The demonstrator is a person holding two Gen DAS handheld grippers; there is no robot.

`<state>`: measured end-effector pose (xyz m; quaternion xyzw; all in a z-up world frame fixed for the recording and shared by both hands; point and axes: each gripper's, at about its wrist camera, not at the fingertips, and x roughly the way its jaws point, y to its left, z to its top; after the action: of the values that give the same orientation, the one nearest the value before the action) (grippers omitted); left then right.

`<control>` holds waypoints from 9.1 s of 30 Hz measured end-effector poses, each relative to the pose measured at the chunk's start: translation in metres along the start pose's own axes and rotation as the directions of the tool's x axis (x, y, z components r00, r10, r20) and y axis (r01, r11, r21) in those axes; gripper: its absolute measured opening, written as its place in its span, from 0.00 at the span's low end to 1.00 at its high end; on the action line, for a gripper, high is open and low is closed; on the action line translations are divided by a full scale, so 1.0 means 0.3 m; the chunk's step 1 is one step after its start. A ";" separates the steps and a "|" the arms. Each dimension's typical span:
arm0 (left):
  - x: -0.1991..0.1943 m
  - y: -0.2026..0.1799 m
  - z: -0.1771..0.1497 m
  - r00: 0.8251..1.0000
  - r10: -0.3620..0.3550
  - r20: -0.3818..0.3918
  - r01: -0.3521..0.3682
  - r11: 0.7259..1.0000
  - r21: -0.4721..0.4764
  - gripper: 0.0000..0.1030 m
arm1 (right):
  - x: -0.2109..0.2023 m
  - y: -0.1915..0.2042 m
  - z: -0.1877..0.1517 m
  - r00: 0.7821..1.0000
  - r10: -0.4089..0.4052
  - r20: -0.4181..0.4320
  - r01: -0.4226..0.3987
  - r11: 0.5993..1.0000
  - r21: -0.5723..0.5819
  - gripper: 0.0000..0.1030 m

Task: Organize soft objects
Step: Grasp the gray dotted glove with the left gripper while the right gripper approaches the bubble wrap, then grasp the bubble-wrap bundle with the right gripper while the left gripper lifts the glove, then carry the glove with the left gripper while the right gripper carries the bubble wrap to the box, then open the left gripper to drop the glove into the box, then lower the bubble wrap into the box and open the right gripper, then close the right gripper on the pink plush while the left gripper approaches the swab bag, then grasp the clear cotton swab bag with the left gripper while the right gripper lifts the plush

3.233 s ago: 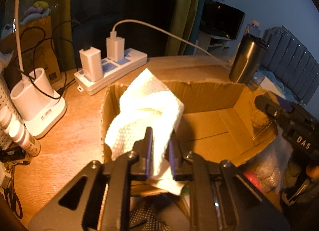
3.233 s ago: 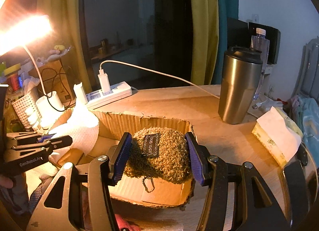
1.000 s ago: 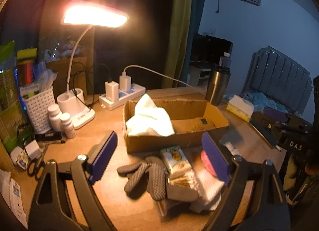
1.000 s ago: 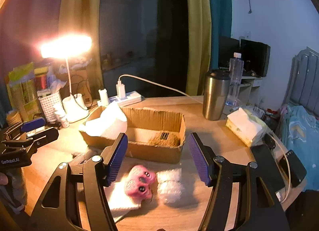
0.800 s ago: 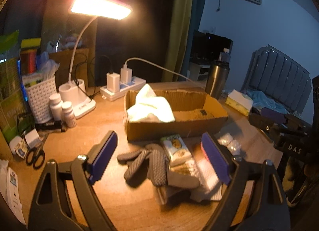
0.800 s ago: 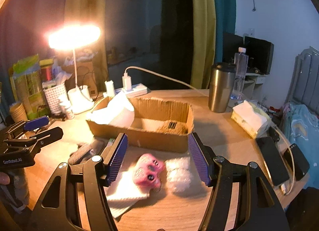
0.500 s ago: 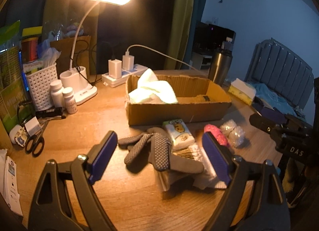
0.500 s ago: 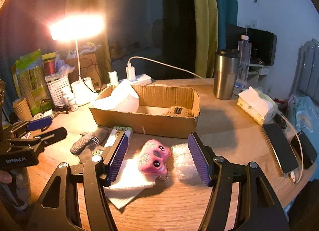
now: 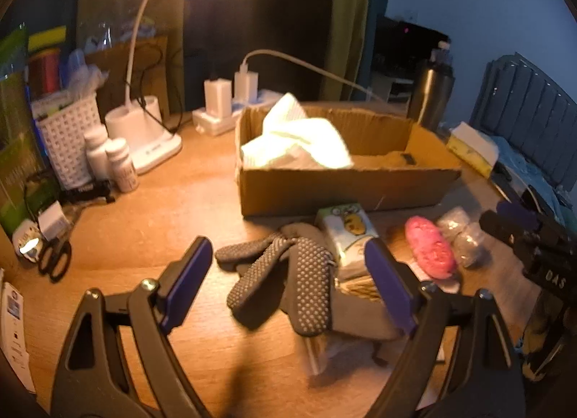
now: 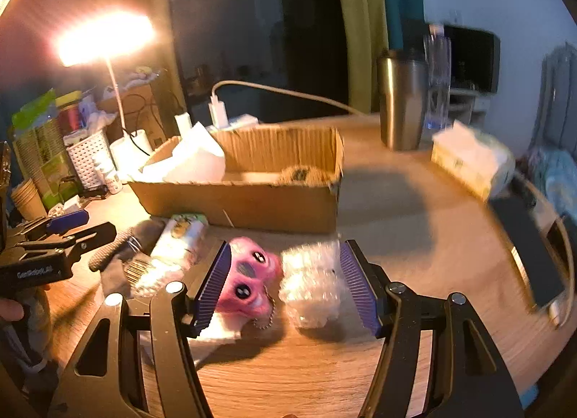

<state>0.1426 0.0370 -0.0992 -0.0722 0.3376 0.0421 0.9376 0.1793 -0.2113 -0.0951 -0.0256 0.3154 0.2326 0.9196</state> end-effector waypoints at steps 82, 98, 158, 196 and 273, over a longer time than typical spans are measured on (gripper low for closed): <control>-0.255 -0.103 0.424 0.915 -0.235 0.327 0.201 0.970 0.134 0.30 | -0.200 0.056 0.414 0.954 -0.055 0.294 0.096 0.987 -0.126 0.40; -0.070 -0.152 0.459 0.923 -0.212 0.322 0.187 0.977 0.105 0.30 | -0.081 0.037 0.454 0.960 -0.014 0.280 0.050 0.992 -0.120 0.40; 0.257 -0.071 0.358 0.986 -0.163 0.033 0.163 0.986 -0.012 0.61 | 0.217 0.038 0.388 0.998 0.016 0.060 -0.011 0.995 -0.094 0.54; -0.245 -0.044 0.232 0.951 -0.173 0.255 0.167 0.985 0.045 0.71 | -0.192 0.247 0.289 0.984 -0.017 0.179 0.049 0.983 -0.175 0.54; 0.109 -0.138 -0.093 0.970 -0.177 -0.168 0.184 0.983 0.024 0.72 | 0.094 0.078 0.000 0.991 0.027 -0.131 -0.032 0.999 -0.036 0.38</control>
<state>0.1556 -0.0075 -0.1369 -0.0873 0.4070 -0.0562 0.9075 0.1883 -0.1788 -0.1093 -0.0534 0.3708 0.2501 0.8928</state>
